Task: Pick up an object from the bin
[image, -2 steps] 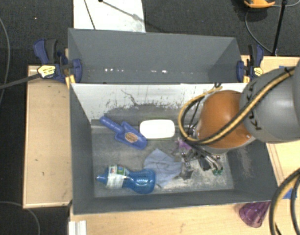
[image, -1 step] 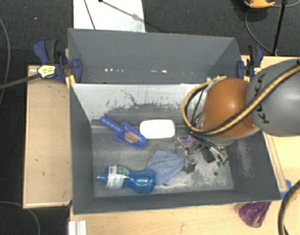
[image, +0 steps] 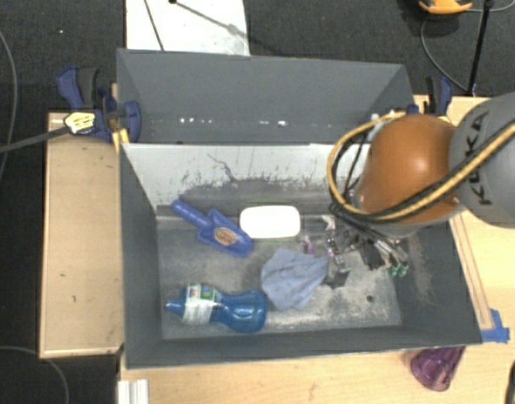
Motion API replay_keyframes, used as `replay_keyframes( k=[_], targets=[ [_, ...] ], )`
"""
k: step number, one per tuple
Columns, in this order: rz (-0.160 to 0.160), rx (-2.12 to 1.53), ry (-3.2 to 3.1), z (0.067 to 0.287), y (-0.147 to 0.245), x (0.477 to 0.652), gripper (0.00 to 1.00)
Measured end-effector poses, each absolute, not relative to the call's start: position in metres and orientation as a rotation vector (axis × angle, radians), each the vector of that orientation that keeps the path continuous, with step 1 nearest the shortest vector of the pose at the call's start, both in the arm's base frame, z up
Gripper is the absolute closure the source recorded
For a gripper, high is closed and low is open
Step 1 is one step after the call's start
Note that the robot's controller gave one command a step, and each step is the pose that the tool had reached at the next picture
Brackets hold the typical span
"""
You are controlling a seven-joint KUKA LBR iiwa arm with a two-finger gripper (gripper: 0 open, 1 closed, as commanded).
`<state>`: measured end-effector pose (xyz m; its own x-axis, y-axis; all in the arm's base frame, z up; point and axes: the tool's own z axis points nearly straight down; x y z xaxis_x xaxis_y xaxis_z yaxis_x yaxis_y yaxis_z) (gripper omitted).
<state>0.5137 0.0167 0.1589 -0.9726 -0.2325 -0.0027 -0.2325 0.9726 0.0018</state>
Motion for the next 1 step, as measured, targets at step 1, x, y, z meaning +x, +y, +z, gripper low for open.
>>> replay_keyframes(
  k=[1],
  targets=[
    [0.004,-0.287,3.132,0.2205,0.0322,0.5184,1.00]
  ],
)
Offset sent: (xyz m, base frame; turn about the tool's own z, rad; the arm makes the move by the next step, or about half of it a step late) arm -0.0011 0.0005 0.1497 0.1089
